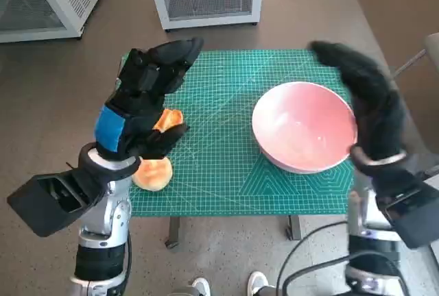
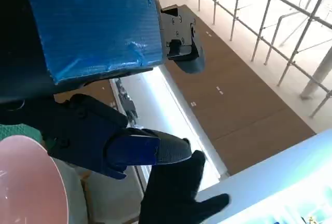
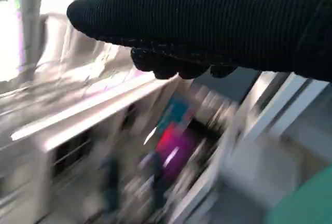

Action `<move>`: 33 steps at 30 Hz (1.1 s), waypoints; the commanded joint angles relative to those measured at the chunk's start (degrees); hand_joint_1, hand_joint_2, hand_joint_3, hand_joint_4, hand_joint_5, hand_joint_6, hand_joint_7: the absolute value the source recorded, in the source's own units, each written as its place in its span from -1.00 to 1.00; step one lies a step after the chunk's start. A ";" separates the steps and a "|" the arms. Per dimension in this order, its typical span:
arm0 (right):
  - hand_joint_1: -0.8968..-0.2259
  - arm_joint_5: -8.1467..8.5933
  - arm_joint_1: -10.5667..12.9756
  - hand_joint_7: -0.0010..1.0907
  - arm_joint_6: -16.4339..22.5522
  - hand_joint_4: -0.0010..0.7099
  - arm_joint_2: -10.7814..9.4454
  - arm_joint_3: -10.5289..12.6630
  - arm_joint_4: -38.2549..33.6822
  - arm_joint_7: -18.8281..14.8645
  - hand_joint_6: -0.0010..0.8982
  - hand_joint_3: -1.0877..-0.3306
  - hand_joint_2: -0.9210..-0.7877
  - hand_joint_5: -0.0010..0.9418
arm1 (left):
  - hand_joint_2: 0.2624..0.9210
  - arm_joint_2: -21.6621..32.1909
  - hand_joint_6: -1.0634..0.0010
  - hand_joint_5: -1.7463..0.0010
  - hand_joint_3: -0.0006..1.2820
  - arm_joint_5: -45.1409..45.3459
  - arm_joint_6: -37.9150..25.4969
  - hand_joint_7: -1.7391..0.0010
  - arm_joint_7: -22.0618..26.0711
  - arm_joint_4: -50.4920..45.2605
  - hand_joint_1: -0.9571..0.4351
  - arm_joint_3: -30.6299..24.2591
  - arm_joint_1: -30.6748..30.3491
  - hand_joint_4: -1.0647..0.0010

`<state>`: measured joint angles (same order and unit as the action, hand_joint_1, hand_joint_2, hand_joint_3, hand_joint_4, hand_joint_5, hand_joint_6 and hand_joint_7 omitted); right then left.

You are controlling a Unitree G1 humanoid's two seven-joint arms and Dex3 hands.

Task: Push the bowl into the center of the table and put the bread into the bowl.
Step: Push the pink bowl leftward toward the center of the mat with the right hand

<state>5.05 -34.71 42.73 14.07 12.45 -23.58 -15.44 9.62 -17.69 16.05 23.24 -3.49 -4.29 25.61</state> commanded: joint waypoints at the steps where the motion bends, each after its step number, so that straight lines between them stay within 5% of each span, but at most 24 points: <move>1: 0.12 -1.28 -2.71 0.12 2.20 -0.03 2.20 2.71 -12.59 4.63 -0.85 0.37 -1.00 -1.00 | 1.00 -0.29 1.00 0.99 -0.50 0.81 0.31 0.10 -0.24 -0.17 -0.44 0.51 0.25 0.57; 8: 0.30 2.85 -6.80 0.10 0.34 -0.04 3.39 5.63 -26.25 4.79 -0.85 0.23 -1.00 -1.00 | 1.00 -0.14 1.00 0.99 -0.50 0.94 0.53 0.10 -0.16 -0.11 -0.45 0.42 0.05 0.57; 15: 0.35 2.52 -9.16 0.11 -1.55 -0.04 5.36 7.15 -37.67 8.16 -0.88 0.26 -1.00 -1.00 | 1.00 0.02 1.00 0.99 -0.50 0.74 0.65 0.10 0.04 -0.07 -0.45 0.25 -0.13 0.58; 21: 0.31 3.43 -9.82 0.08 -4.65 -0.02 4.93 8.48 -43.41 11.12 -0.84 0.28 -1.00 -0.99 | 1.00 0.08 1.00 0.99 -0.50 0.79 0.89 0.10 0.17 0.16 -0.45 0.19 -0.27 0.58; 28: 0.32 8.16 -10.34 0.02 -8.59 -0.05 3.24 11.94 -47.17 7.86 -0.79 0.25 -1.00 -1.00 | 1.00 0.23 1.00 0.99 -0.50 0.93 0.92 0.10 0.31 0.38 -0.45 0.22 -0.26 0.58; 33: 0.34 9.84 -10.18 0.01 -10.65 -0.09 2.61 13.11 -48.80 5.46 -0.78 0.23 -1.00 -1.00 | 1.00 0.28 1.00 0.99 -0.50 1.13 0.81 0.10 0.25 0.26 -0.44 0.28 -0.26 0.58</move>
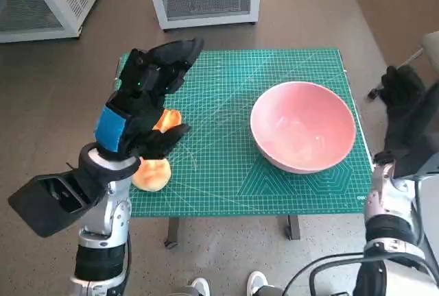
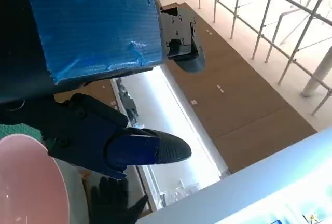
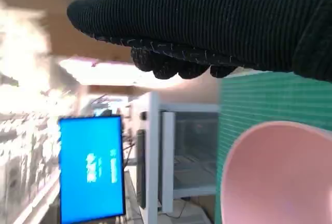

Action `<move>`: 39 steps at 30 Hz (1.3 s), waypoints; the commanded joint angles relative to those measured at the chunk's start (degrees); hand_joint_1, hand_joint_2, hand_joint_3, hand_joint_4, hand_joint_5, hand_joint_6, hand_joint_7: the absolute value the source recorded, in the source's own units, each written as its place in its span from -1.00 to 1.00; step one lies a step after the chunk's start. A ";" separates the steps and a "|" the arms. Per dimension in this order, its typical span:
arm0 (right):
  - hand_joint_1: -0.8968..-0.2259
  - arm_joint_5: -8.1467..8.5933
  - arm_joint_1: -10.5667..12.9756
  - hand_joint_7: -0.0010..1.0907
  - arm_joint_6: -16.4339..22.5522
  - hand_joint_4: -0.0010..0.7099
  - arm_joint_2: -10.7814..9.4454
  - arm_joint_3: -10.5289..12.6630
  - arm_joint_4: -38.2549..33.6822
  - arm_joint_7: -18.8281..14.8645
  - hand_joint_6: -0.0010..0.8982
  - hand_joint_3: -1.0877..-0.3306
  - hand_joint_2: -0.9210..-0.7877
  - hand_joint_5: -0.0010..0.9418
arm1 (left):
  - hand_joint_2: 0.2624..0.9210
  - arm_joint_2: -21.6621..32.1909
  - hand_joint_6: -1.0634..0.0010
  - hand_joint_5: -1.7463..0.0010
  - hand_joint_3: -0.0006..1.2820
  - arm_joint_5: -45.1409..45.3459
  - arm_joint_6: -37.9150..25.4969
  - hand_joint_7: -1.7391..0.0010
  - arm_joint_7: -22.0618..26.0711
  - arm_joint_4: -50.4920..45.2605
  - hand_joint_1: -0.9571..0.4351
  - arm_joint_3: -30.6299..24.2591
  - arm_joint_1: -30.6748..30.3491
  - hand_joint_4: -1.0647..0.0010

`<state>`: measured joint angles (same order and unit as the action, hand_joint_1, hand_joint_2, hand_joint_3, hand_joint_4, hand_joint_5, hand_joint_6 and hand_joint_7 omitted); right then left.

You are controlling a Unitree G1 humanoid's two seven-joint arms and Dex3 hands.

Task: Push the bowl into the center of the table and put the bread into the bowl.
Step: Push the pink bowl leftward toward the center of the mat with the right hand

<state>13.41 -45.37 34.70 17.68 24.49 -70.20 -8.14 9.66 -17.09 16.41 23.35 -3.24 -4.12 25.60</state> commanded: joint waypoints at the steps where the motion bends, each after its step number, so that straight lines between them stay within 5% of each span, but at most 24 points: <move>1: 0.34 1.62 0.46 0.00 -3.32 -0.09 -1.15 1.18 -2.51 -1.93 -0.78 0.23 -1.00 -1.00 | 1.00 0.28 1.00 0.99 -0.50 0.52 0.48 0.10 0.19 0.03 -0.44 0.06 -0.28 0.58; 17: 0.43 1.06 -0.71 -0.14 -9.05 -0.11 -4.68 0.68 -4.30 -0.70 -0.71 0.17 -1.00 -0.99 | 1.00 1.18 1.00 0.99 -0.51 0.36 0.12 0.10 0.34 -1.21 -0.46 -0.51 -1.45 0.58; 39: 0.34 1.85 -5.65 -0.20 -10.68 -0.02 -11.11 1.22 -4.88 -1.96 -0.65 0.12 -1.00 -0.97 | 1.00 2.46 0.95 0.98 -0.54 0.06 1.74 0.22 0.25 -2.29 -0.48 -2.78 -4.65 0.55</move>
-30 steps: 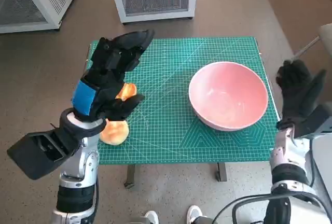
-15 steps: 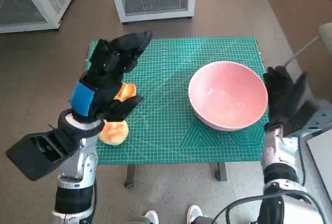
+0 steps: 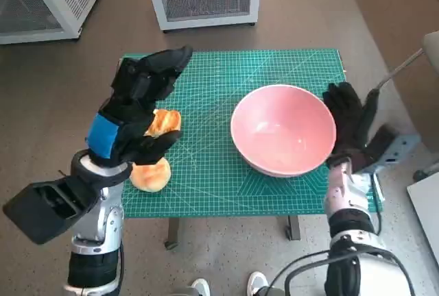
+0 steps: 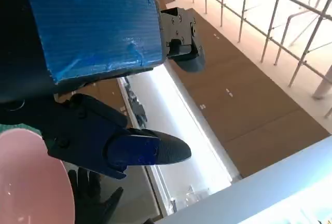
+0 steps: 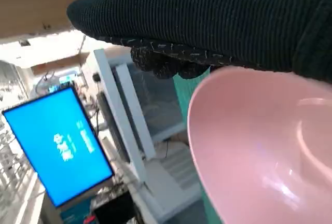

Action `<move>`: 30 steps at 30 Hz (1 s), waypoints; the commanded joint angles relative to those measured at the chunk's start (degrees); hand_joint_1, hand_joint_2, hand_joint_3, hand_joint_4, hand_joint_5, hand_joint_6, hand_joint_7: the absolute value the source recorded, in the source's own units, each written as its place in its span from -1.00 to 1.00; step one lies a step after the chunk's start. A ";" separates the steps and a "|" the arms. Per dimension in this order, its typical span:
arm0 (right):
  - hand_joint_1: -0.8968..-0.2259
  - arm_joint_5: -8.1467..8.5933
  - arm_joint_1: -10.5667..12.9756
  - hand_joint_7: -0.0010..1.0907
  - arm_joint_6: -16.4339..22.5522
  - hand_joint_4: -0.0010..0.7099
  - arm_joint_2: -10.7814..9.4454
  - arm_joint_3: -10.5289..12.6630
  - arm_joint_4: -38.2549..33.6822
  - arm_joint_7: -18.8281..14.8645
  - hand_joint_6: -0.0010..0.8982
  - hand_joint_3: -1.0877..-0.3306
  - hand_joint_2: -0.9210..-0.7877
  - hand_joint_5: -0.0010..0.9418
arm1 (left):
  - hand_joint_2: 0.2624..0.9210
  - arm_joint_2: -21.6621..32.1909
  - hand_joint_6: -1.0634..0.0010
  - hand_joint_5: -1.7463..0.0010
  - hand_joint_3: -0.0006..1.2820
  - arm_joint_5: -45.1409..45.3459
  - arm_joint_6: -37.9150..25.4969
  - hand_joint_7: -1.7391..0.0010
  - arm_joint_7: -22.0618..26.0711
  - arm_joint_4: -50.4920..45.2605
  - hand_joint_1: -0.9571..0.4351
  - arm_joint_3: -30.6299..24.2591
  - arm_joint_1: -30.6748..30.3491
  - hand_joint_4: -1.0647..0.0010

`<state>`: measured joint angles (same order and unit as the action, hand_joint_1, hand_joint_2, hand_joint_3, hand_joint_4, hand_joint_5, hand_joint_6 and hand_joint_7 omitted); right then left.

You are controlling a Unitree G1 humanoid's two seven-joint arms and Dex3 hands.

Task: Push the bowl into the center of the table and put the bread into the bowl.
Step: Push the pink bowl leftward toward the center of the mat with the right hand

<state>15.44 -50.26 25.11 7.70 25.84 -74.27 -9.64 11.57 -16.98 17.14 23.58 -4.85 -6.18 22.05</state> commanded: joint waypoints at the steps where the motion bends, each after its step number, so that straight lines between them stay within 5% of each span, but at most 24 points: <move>1: 0.34 -0.15 -1.10 -0.20 -1.19 -0.02 -1.34 -0.11 -0.83 -0.48 -0.65 0.12 -1.00 -0.97 | 1.00 0.53 0.93 0.98 -0.54 0.04 1.14 0.24 -0.06 -0.75 -0.48 -0.80 -1.29 0.55; 13: 0.40 0.22 -4.04 -0.17 -1.65 -0.16 -3.79 0.33 -1.14 -0.87 -0.71 -0.01 -1.00 -0.99 | 1.00 0.26 0.84 0.99 -0.55 0.35 1.40 0.33 -0.64 -1.28 -0.49 -1.13 -2.59 0.53; 30: 0.42 -0.88 -6.24 -0.13 -4.75 -0.06 -6.51 -0.47 -1.82 -0.30 -0.69 0.01 -1.00 -0.96 | 1.00 0.92 0.78 0.99 -0.55 0.63 1.57 0.43 -1.10 -2.77 -0.49 -1.97 -4.87 0.52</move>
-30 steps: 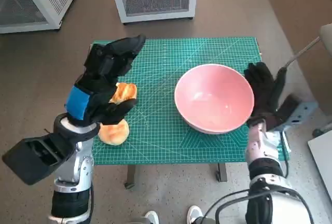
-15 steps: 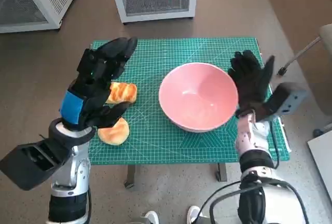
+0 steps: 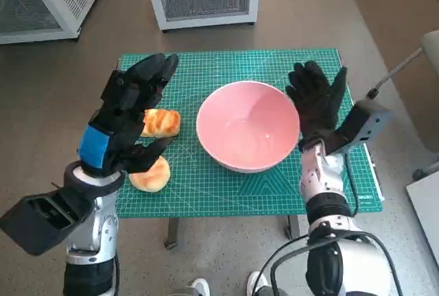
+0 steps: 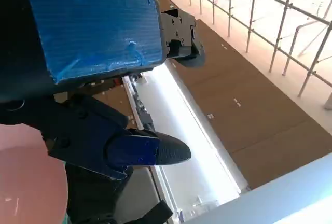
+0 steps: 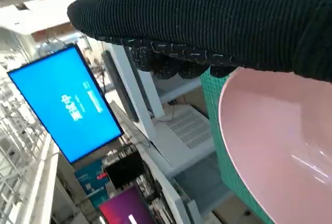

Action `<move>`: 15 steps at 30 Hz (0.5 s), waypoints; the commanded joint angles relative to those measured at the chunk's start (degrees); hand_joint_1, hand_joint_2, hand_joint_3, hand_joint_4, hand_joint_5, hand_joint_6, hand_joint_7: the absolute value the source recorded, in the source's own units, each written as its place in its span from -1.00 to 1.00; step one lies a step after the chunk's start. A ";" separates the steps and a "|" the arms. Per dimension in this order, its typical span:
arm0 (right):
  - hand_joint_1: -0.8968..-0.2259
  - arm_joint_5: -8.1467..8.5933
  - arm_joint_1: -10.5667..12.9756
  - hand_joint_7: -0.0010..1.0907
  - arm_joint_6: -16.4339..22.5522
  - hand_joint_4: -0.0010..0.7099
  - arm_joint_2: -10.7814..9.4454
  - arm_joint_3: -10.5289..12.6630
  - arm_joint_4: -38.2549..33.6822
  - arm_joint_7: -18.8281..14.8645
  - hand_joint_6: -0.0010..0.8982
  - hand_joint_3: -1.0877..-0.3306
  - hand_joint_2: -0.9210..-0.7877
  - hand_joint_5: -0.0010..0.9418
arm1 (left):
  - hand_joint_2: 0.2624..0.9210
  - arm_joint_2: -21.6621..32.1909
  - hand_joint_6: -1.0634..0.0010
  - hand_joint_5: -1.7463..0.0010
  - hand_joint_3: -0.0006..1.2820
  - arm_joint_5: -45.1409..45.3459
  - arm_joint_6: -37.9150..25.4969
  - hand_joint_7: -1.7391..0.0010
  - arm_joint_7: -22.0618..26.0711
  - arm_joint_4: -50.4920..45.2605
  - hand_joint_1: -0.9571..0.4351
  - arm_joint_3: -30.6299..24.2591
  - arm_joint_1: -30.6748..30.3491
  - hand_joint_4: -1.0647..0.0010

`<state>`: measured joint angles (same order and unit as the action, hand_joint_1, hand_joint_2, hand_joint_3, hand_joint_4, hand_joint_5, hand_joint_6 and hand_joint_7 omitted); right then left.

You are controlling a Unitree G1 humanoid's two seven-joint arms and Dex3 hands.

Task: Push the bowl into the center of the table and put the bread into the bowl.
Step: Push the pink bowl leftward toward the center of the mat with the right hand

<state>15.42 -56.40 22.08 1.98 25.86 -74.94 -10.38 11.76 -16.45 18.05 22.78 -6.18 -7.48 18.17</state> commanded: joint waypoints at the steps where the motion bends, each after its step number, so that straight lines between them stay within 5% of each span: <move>1: 0.42 -1.13 -0.20 -0.13 -1.79 -0.05 -0.85 -0.76 -1.16 0.52 -0.69 0.01 -1.00 -0.96 | 1.00 0.76 0.78 0.99 -0.56 0.14 0.63 0.43 -0.38 -1.53 -0.49 -0.76 -1.13 0.52; 10: 0.46 -3.88 -0.47 -0.16 -0.93 -0.02 0.07 -3.22 -0.86 0.28 -0.72 -0.05 -1.00 -0.96 | 1.00 0.76 0.71 1.00 -0.56 0.18 0.19 0.50 -1.19 -2.80 -0.49 -1.10 -2.40 0.52; 15: 0.51 -3.80 -0.92 -0.17 1.18 -0.03 1.03 -3.37 0.24 -1.53 -0.73 -0.07 -1.00 -0.97 | 1.00 0.87 0.69 1.00 -0.56 0.47 0.14 0.52 -1.69 -2.67 -0.50 -1.38 -2.44 0.52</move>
<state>11.55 -57.19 22.39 2.17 22.52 -75.00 -10.62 12.19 -16.37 18.04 21.65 -8.06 -8.46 16.33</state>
